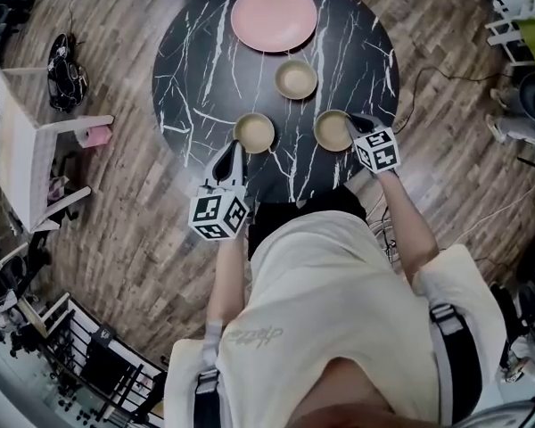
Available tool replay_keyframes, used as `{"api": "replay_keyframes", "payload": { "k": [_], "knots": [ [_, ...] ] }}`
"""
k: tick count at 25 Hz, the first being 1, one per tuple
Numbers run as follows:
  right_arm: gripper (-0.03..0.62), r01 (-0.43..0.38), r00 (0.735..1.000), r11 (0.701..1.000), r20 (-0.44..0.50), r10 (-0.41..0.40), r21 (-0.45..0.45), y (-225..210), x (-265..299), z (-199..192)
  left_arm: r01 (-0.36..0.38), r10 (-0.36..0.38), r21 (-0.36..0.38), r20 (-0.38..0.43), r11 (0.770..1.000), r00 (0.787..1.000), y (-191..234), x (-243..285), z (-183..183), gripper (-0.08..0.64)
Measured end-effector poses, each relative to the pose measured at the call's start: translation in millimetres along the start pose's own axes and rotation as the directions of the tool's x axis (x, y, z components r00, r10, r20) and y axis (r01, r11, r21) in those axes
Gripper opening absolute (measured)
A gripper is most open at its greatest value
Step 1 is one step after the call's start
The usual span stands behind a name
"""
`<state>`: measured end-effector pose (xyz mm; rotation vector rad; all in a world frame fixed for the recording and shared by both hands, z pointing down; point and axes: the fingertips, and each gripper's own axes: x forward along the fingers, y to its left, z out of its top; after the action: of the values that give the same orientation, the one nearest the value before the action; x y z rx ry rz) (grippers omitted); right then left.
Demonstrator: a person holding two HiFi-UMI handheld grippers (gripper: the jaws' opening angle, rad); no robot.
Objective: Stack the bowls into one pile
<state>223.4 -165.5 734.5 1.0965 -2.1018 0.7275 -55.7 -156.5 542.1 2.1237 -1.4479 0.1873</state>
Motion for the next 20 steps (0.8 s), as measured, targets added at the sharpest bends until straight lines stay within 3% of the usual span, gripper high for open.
{"api": "replay_keyframes", "payload": {
  "k": [8, 20],
  "knots": [
    [0.023, 0.038, 0.999, 0.999, 0.007, -0.038, -0.027, 18.4, -19.3, 14.4, 0.039, -0.04, 0.019, 0.038, 0.999, 0.998, 8.7, -6.4, 9.7, 0.021],
    [0.024, 0.045, 0.998, 0.998, 0.038, -0.043, -0.054, 81.9, -25.5, 40.4, 0.11, -0.112, 0.042, 0.067, 0.993, 0.991, 37.2, -26.4, 17.3, 0.021]
  ]
}}
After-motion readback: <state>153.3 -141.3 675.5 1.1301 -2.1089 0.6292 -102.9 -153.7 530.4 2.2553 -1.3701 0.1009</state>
